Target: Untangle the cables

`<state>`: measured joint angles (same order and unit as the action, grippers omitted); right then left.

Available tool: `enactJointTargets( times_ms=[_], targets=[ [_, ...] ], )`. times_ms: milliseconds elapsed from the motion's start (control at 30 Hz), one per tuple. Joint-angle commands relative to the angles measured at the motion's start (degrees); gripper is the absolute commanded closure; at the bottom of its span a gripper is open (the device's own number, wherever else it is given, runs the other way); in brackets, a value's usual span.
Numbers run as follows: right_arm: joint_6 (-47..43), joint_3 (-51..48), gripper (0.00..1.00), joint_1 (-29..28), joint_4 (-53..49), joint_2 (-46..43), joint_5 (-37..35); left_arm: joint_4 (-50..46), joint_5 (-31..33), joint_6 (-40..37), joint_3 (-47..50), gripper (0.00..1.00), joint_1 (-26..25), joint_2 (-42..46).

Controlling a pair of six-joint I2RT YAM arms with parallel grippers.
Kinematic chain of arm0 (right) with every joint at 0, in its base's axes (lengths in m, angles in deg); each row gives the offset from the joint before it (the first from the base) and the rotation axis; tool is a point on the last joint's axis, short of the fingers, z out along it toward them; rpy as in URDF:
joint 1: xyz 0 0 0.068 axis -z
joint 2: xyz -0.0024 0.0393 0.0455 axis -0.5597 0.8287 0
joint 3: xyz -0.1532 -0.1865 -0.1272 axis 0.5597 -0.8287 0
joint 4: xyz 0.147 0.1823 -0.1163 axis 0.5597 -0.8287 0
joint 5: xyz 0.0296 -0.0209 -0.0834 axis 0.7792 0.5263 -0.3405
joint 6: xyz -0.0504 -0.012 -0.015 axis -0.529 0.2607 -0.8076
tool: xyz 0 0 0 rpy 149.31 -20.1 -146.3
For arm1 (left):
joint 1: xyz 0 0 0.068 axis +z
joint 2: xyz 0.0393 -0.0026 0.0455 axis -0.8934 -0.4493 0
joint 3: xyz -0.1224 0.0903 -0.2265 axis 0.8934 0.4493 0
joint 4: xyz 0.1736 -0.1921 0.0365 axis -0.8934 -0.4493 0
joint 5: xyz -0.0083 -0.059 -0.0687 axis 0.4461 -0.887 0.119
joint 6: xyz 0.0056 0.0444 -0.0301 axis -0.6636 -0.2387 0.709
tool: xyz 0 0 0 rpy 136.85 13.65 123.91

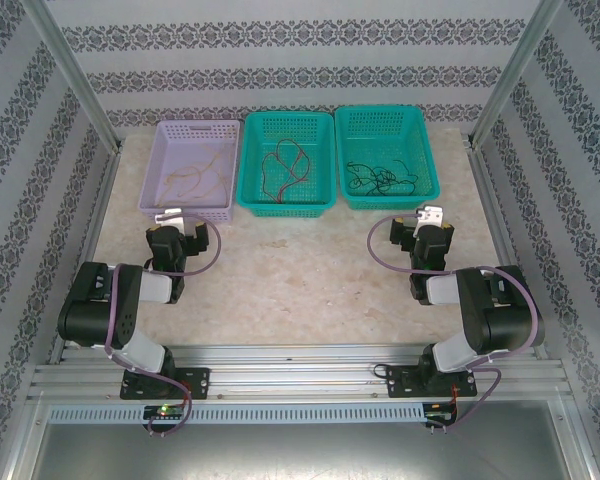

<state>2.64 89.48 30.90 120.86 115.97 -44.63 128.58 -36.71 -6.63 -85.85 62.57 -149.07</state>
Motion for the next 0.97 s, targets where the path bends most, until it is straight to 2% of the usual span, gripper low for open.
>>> enactJointTargets(
  times_ms=[0, 467, 733, 833, 933],
  targets=[
    [-0.10, -0.13, 0.02, 0.18, 1.54, -0.66, 0.64, 5.11, 0.19, -0.57, 0.60, 0.00, 0.38, -0.79],
    [-0.09, -0.13, 0.02, 0.15, 1.54, -0.67, 0.64, 5.03, -0.76, -0.96, 0.51, 0.00, 0.38, -0.71],
    [-0.13, -0.10, 0.02, 0.15, 1.54, -0.67, 0.64, 5.11, -5.77, -2.67, 0.69, 0.00, 0.47, -0.69],
    [-0.08, -0.13, 0.02, 0.18, 1.54, -0.66, 0.64, 3.48, -2.60, -1.75, -0.30, 0.00, 0.38, -0.74],
    [-0.08, -0.13, 0.02, 0.21, 1.54, -0.67, 0.73, 3.82, -2.63, -1.80, -0.19, 0.00, 0.38, -0.72]
  ],
)
